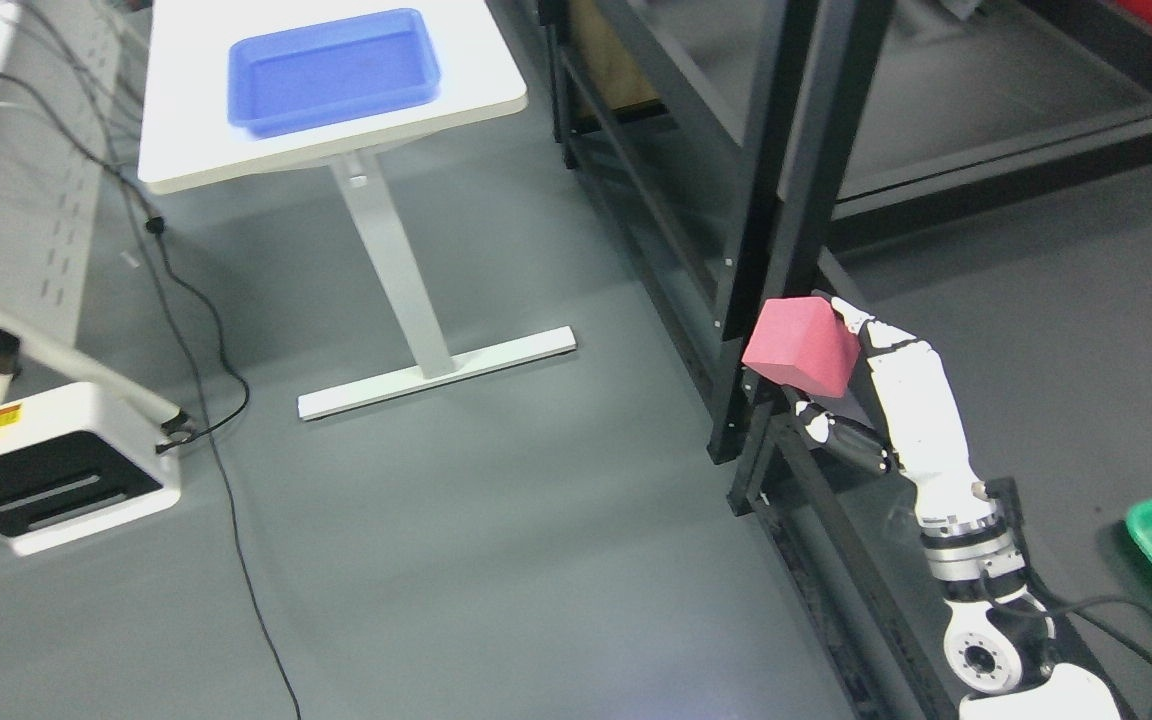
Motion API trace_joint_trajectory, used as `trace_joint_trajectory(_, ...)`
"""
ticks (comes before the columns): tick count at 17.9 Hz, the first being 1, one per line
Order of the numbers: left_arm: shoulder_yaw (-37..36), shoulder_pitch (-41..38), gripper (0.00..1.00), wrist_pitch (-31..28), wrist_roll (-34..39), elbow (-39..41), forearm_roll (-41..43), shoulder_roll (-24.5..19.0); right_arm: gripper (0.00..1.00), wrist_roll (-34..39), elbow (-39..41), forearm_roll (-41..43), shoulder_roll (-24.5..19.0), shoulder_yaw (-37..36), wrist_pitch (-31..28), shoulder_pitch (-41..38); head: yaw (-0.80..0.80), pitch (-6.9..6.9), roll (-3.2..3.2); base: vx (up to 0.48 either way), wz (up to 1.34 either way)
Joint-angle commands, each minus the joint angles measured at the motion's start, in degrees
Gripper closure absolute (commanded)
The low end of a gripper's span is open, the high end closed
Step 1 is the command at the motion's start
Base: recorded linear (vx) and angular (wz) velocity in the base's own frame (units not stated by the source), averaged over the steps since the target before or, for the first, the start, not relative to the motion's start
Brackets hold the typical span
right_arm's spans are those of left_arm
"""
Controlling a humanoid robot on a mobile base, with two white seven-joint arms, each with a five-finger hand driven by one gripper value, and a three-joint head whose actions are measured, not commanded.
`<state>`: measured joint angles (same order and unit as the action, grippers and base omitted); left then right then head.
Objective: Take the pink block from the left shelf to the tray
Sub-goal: 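Carry the pink cube toward the blue tray on the white table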
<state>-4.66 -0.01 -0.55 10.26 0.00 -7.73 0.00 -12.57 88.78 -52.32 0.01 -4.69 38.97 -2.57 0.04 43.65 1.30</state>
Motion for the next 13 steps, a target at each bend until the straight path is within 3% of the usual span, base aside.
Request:
trace_joint_trajectory(1,0.0,1.8,0.00,0.0,0.0,1.0,0.0,-1.0,0.97,0.0,0.4,0.0,1.0,-0.1,0.1,-0.1,0.00,0.00,0.00,-0.020,0.73)
trace_joint_trajectory(13,0.0,1.7,0.00,0.0,0.0,1.0,0.0,-1.0,0.97,1.1,0.4,-0.9,1.0,2.7,1.1,0.7,0.00,0.01,0.00,0.100,0.63)
